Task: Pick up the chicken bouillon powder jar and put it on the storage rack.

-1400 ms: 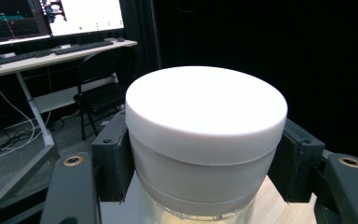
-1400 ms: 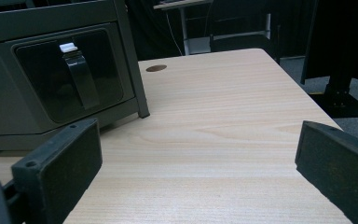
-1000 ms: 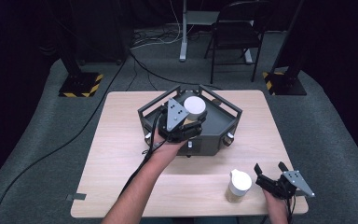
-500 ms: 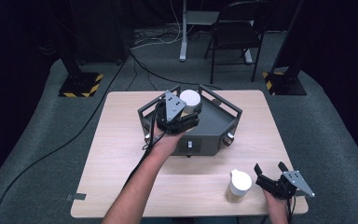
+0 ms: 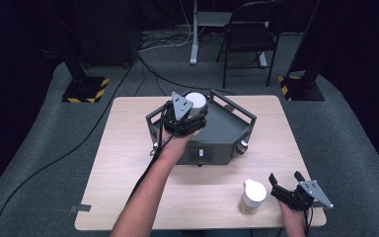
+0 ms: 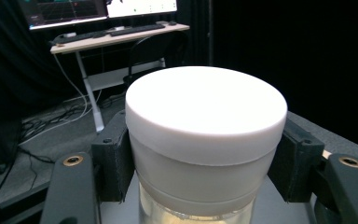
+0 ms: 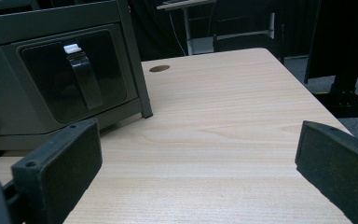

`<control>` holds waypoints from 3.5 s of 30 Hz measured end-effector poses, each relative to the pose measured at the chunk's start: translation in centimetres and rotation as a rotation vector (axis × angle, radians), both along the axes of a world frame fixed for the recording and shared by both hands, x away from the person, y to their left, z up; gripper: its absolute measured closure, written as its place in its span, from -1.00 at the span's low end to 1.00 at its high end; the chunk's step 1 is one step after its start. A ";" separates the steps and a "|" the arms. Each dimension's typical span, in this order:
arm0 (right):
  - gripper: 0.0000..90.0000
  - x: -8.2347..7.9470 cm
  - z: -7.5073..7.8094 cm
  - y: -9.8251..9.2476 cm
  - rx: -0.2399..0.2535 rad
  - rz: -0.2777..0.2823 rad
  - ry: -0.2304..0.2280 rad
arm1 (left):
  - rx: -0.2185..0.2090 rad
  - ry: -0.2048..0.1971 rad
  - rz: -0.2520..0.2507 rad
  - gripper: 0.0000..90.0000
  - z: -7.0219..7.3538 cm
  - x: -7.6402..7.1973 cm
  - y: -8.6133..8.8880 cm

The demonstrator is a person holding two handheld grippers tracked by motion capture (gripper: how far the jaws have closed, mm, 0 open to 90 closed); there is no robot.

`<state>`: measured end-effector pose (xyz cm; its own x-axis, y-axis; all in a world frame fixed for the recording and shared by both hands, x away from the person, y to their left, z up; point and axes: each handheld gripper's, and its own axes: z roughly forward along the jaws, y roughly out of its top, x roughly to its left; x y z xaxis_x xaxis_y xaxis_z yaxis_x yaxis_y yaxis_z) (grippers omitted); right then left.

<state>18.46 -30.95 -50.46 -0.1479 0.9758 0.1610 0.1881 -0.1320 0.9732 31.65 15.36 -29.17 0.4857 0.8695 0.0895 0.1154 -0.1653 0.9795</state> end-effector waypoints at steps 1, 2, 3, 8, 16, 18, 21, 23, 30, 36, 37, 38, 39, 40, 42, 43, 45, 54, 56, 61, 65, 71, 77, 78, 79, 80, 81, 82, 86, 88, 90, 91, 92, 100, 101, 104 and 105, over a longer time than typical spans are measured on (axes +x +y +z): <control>-1.00 0.0 0.0 0.0 0.000 0.000 0.000 | 0.007 0.002 -0.003 -0.26 -0.1 0.2 0.0; -1.00 0.0 0.0 0.0 0.000 0.000 0.000 | 0.011 0.006 -0.004 -0.26 -0.1 0.4 0.1; -1.00 0.0 0.0 0.0 0.001 0.000 0.000 | 0.007 0.012 0.001 -0.26 -0.2 0.6 0.1; -1.00 0.0 0.0 -0.1 0.005 0.003 0.000 | -0.001 0.029 0.024 -0.26 -0.8 1.1 0.0; -1.00 0.0 0.0 -0.1 0.007 0.004 0.001 | -0.030 0.045 0.084 -0.26 -1.9 1.8 0.4; -1.00 0.1 0.0 -0.1 0.006 0.004 0.001 | -0.034 0.051 0.102 -0.26 -2.1 2.0 0.5; -1.00 0.0 0.0 -0.1 0.005 0.005 0.001 | -0.044 0.060 0.121 -0.26 -2.6 2.3 0.7; -1.00 0.0 0.0 -0.1 0.005 0.004 0.001 | -0.054 0.054 0.121 -0.26 -3.1 2.4 1.1; -1.00 0.1 0.0 -0.1 0.004 0.006 0.003 | -0.053 0.068 0.140 -0.26 -3.9 2.8 1.7; -1.00 0.0 0.0 -0.1 0.005 0.005 0.000 | -0.057 0.070 0.144 -0.26 -4.2 3.0 1.7; -1.00 0.0 0.0 -0.1 0.004 0.006 0.000 | -0.057 0.069 0.144 -0.26 -4.2 3.0 1.7; -1.00 0.0 0.0 -0.1 0.004 0.006 0.000 | -0.057 0.068 0.143 -0.26 -4.2 3.1 1.7; -1.00 0.0 0.0 -0.1 0.004 0.006 0.000 | -0.057 0.068 0.143 -0.26 -4.2 3.1 1.7; -1.00 0.0 0.0 -0.1 0.006 0.005 0.000 | -0.061 0.067 0.143 -0.26 -4.3 3.1 1.7; -1.00 0.0 0.0 -0.1 0.007 0.005 -0.001 | -0.068 0.070 0.146 -0.26 -4.3 3.2 1.7; -1.00 0.0 0.0 -0.1 0.007 0.005 0.000 | -0.070 0.072 0.146 -0.26 -4.3 3.2 1.8; -1.00 0.0 0.0 -0.1 0.006 0.005 0.000 | -0.072 0.072 0.148 -0.27 -4.3 3.2 1.8; -1.00 0.0 0.0 -0.1 0.007 0.004 0.000 | -0.088 0.063 0.143 -0.27 -4.8 3.1 2.1; -1.00 0.0 0.0 -0.1 0.006 0.004 0.001 | -0.089 0.063 0.143 -0.27 -4.8 3.1 2.1; -1.00 0.0 0.0 0.0 0.006 0.002 0.001 | -0.090 0.058 0.140 -0.27 -4.9 3.1 2.2; -1.00 0.0 0.0 0.0 0.005 0.003 0.003 | -0.096 0.052 0.139 -0.28 -5.0 3.1 2.2; -1.00 0.0 0.0 0.0 0.007 -0.001 0.003 | -0.114 0.028 0.144 -0.40 -5.0 2.7 2.3; -1.00 0.0 0.0 0.0 0.008 -0.003 0.005 | -0.151 0.071 0.160 -0.90 -4.6 2.8 2.5; -1.00 0.0 0.1 0.0 0.008 -0.003 0.006 | -0.152 0.069 0.156 -0.93 -4.6 2.7 2.6; -1.00 0.0 0.1 0.0 0.007 -0.003 0.006 | -0.152 0.066 0.153 -0.94 -4.6 2.7 2.6; -1.00 0.0 0.1 0.0 0.007 -0.003 0.006 | -0.149 0.067 0.148 -0.95 -4.5 2.6 2.7; -1.00 0.0 0.1 0.0 0.007 -0.003 0.005 | -0.145 0.068 0.146 -0.95 -4.5 2.6 2.7; -1.00 0.0 0.1 0.0 0.007 -0.003 0.005 | -0.143 0.066 0.148 -0.95 -4.5 2.4 2.6; -1.00 0.1 0.1 0.0 0.008 0.001 0.006 | -0.144 0.060 0.134 -0.95 -4.7 1.7 2.7; -1.00 0.2 0.1 -0.2 0.008 0.008 0.009 | -0.135 0.052 0.136 -0.94 -4.7 1.2 2.6; -1.00 0.2 0.1 -0.3 0.010 0.016 0.010 | -0.130 0.038 0.136 -0.95 -4.7 0.6 2.5; -1.00 0.2 0.1 -0.4 0.012 0.018 0.011 | -0.127 0.033 0.138 -0.94 -4.7 0.4 2.4; -1.00 0.2 0.1 -0.4 0.014 0.018 0.010 | -0.128 0.032 0.139 -0.94 -4.6 0.1 2.4; -1.00 0.3 0.1 -0.4 0.010 0.020 0.011 | -0.115 -0.010 0.112 -0.95 -4.5 -1.2 3.2; -1.00 0.3 0.1 -0.5 0.012 0.021 0.010 | -0.118 -0.011 0.109 -0.95 -4.6 -1.3 3.4; -1.00 0.2 0.0 -0.5 0.020 0.020 0.009 | -0.119 -0.012 0.103 -0.95 -4.9 -1.6 3.8; -1.00 0.2 0.0 -0.5 0.022 0.019 0.008 | -0.121 -0.014 0.096 -0.95 -5.1 -1.7 4.0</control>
